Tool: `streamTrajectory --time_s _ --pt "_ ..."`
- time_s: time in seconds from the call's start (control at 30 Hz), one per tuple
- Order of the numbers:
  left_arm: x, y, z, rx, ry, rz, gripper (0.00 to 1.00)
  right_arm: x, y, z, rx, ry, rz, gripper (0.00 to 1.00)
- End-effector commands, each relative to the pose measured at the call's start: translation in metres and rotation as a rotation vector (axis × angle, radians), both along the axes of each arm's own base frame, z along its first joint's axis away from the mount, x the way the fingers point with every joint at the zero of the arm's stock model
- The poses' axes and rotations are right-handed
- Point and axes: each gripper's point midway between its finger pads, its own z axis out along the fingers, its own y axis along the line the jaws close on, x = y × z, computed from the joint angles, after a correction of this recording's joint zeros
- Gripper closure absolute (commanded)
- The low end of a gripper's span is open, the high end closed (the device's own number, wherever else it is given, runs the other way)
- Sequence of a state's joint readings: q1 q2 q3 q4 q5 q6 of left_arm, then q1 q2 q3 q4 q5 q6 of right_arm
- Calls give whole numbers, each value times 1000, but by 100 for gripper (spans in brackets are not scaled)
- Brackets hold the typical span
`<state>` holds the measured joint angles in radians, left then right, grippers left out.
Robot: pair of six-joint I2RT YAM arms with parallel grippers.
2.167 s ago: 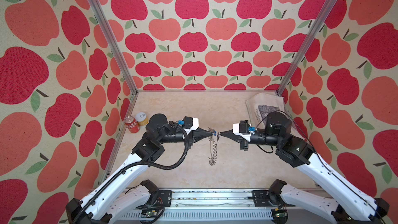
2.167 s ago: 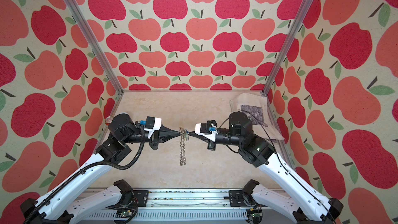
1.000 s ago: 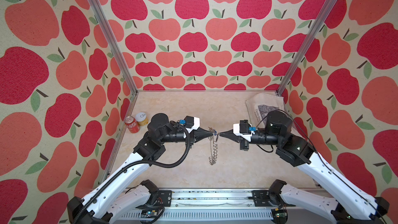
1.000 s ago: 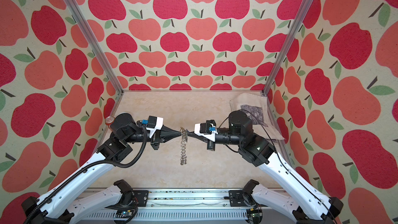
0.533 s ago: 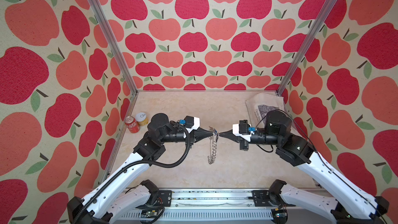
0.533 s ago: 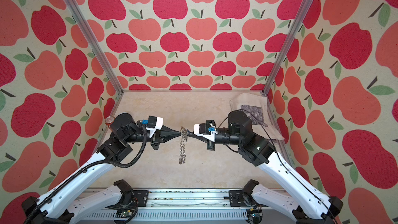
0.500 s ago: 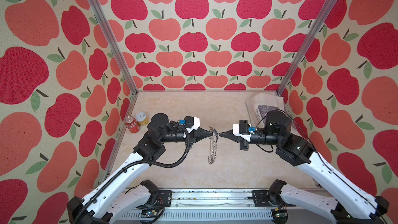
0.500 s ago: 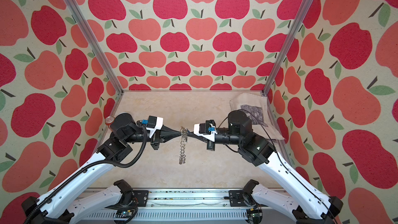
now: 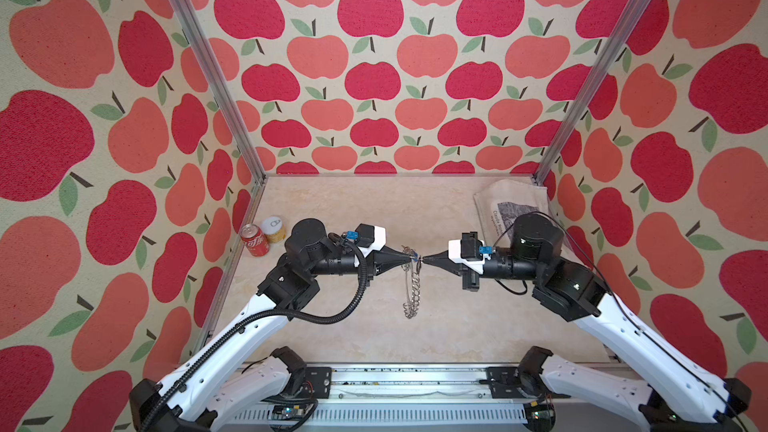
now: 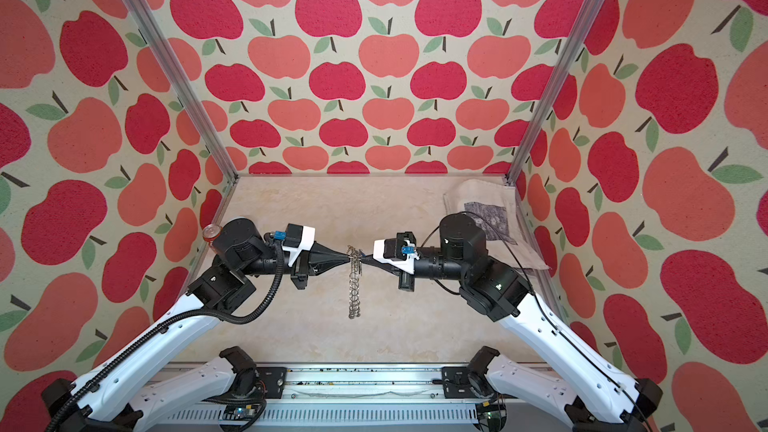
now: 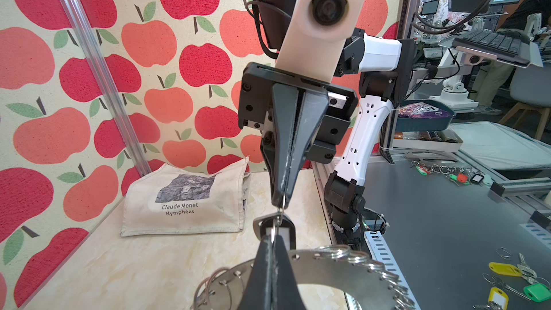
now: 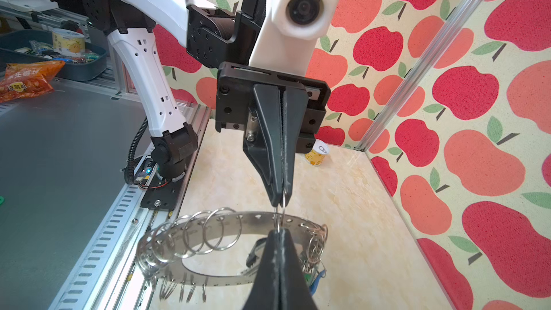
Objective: Put the keys on the keyring
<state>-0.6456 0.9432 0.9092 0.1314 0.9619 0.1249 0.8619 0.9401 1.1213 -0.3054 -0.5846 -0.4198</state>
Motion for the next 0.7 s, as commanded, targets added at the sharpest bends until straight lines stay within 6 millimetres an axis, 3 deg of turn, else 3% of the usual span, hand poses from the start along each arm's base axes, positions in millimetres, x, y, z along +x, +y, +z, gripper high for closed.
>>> streamTrajectory --time_s 0.0,0.67 --pt "-10 3 15 -33 -51 -31 100 -4 1 6 2 -23 19 100" --pt "-2 9 23 -76 -50 25 100 -13 7 -12 -78 -26 48 100"
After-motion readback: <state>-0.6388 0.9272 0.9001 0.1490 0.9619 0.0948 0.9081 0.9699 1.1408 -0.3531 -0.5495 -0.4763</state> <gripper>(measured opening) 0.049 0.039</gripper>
